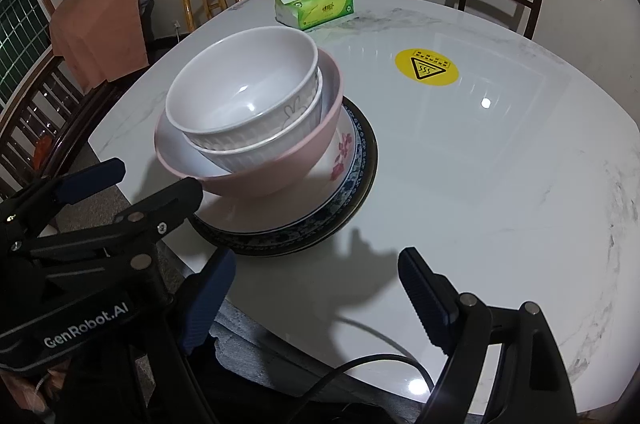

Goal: Organize plates and bowls

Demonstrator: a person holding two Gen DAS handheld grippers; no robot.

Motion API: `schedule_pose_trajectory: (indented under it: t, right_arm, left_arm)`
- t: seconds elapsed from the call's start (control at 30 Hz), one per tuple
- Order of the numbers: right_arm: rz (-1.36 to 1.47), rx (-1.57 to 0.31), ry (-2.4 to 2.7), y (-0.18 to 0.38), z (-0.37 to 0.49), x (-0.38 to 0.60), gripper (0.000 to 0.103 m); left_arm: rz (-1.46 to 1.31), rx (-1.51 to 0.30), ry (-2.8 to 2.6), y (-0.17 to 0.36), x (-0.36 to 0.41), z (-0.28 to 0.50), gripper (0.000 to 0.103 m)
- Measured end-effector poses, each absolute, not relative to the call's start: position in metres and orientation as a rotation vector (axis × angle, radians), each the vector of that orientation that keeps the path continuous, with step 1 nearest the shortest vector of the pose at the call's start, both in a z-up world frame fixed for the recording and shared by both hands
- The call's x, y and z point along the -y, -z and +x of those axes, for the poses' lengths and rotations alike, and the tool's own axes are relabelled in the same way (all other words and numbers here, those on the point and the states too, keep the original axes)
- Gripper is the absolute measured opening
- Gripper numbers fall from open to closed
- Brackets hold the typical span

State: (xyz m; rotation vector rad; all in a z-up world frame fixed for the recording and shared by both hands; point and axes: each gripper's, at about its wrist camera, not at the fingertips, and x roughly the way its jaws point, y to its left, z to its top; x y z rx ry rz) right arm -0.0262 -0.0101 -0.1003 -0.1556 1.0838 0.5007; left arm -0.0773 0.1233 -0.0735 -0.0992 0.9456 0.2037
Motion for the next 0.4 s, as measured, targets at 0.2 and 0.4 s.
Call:
schedule_pose_trajectory:
  t: [0.2, 0.4]
  right_arm:
    - [-0.159, -1.086, -0.503, 0.1012, -0.026, 0.0079, 0.086]
    - [-0.162, -1.085, -0.503, 0.1012, -0.0257, 0.0067, 0.086]
  left_arm:
    - [-0.11, -0.945, -0.182, 0.0742, -0.1249, -0.076, 0.078]
    - [-0.1, -0.95, -0.184, 0.075, -0.1235, -0.0759, 0.082]
